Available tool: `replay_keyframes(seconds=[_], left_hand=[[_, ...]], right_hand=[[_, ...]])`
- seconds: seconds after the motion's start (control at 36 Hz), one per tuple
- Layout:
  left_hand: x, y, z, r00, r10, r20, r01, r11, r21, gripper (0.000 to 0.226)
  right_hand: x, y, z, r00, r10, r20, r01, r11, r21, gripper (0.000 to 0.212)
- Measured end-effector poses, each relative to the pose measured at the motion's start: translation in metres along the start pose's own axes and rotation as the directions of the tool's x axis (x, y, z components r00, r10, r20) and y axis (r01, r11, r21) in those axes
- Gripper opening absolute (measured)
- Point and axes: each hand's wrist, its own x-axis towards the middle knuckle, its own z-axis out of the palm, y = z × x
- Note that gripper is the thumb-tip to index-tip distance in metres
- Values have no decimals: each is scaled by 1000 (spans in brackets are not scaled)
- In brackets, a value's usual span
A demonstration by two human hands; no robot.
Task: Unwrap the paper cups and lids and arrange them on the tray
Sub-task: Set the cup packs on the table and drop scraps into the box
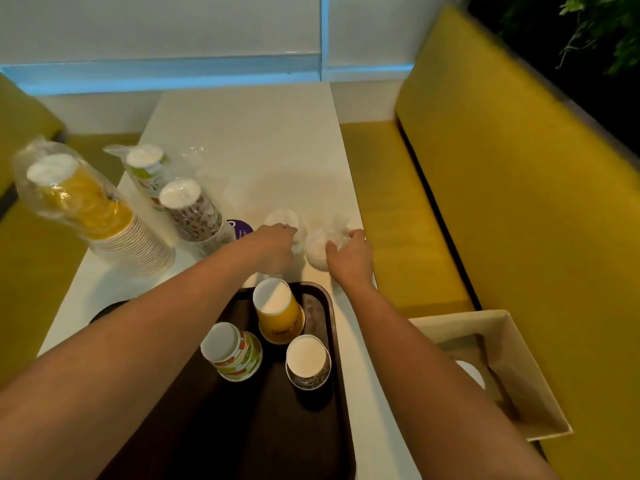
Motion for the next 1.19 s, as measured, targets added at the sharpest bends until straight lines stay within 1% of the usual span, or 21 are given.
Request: replay_keyframes(seconds=[0.08, 0.22, 0.31, 0.36, 0.42, 0.47, 0.53, 0.64, 0.69, 0.75, 0.78, 0.81, 0.83, 0.89, 0.92, 0.94, 1.03, 1.06, 1.08, 1.14, 1.19], left_hand=[[6, -5, 0, 1000, -11, 5, 11, 999, -43, 65], [11, -7, -2, 1000, 3, -15, -4, 1000, -31, 64], [16, -9, -3, 999, -1, -43, 0, 999, -37, 63], [17, -10, -5, 998, -15, -63, 10, 997, -82, 64], [14, -6, -10, 994, -25, -103, 10, 990, -139, 64], [6, 2, -17, 984, -27, -175, -8, 981, -194, 64], [-4, 14, -23, 969, -22, -247, -46, 963, -266, 63], [-25, 47, -27, 951, 1, -310, -142, 891, -431, 63], [-37, 72, -22, 949, 49, -311, -196, 866, -460, 67], [-48, 101, -13, 949, 107, -298, -245, 846, -474, 70], [-53, 116, -7, 948, 138, -285, -267, 832, -485, 72], [-55, 129, 0, 947, 169, -272, -289, 819, -497, 72], [-57, 143, 7, 944, 200, -263, -311, 806, -504, 72], [-59, 166, 21, 932, 257, -254, -354, 794, -494, 74], [-58, 178, 30, 927, 285, -243, -371, 792, -485, 76], [-58, 187, 38, 925, 306, -224, -378, 790, -482, 77], [-58, 212, 67, 927, 351, -129, -369, 808, -460, 81], [-57, 219, 76, 927, 360, -102, -366, 815, -450, 82], [-56, 224, 86, 929, 362, -78, -358, 821, -445, 83], [-54, 230, 102, 934, 354, -43, -337, 837, -431, 84], [-49, 236, 117, 937, 350, -15, -329, 863, -384, 83]], right_hand=[[6, -4, 3, 1000, 20, -9, -20, 999, -28, 52], [17, -6, 4, 997, 62, -47, -65, 996, -60, 55], [23, -5, 4, 994, 89, -64, -92, 995, -40, 58], [24, -6, 4, 994, 94, -62, -93, 996, 4, 64], [22, -6, 1, 993, 99, -64, -91, 989, 114, 69], [16, -2, -6, 990, 123, -63, -103, 962, 252, 69], [6, 6, -17, 991, 103, -80, -72, 945, 320, 66], [-21, 37, -54, 973, -28, -228, 97, 949, 299, 45], [-31, 65, -75, 957, -47, -287, 126, 957, 263, 36], [-38, 103, -95, 941, -48, -336, 104, 983, 150, 32], [-40, 125, -104, 936, -33, -350, 61, 996, 71, 32], [-40, 149, -112, 938, 14, -347, -17, 1000, -4, 34], [-41, 172, -120, 939, 107, -328, -137, 988, -69, 39], [-43, 212, -132, 907, 329, -264, -382, 907, -180, 58], [-46, 230, -139, 885, 408, -227, -455, 862, -224, 66], [-48, 245, -141, 872, 454, -181, -488, 831, -266, 71], [-55, 281, -143, 849, 529, -14, -488, 773, -406, 89], [-55, 290, -142, 836, 548, 39, -482, 766, -426, 97], [-54, 296, -142, 824, 560, 86, -475, 766, -433, 100], [-51, 306, -141, 834, 533, 141, -432, 791, -432, 95], [-47, 317, -142, 850, 506, 146, -407, 808, -427, 86]])
